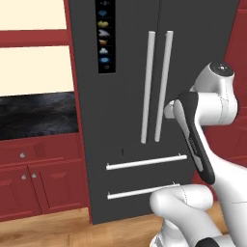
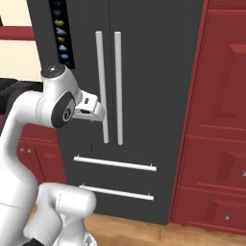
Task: Take the lemon wedge from the fridge and place it on the plate with fish on the dining counter.
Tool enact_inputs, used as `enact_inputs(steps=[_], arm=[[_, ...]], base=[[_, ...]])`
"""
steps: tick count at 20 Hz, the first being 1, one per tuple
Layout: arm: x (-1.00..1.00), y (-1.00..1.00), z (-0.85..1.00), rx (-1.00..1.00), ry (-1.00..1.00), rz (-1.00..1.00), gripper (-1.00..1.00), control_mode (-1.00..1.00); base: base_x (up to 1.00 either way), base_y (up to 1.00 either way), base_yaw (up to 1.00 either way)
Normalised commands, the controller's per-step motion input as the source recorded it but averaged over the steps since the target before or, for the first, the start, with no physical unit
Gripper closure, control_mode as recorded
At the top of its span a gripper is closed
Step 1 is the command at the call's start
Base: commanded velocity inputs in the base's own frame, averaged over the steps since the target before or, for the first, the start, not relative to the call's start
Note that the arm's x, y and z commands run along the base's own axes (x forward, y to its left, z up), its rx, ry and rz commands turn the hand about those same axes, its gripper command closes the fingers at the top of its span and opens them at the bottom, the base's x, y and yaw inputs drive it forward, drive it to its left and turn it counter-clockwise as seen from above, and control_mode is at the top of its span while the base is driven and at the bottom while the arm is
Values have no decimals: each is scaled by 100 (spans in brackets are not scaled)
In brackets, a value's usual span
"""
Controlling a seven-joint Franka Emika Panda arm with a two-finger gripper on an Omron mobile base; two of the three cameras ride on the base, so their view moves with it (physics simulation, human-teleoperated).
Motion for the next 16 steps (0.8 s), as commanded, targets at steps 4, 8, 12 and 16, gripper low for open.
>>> enact_inputs(steps=[4,8,12,16], arm=[[0,4,7,0,-27,0,-100,-100],[72,32,21,-3,-38,-7,-100,-100],[99,49,23,-3,-17,-10,-100,-100],[100,24,0,-1,2,-10,-100,-100]], base=[[0,0,0],[0,0,0],[0,0,0],[0,0,0]])
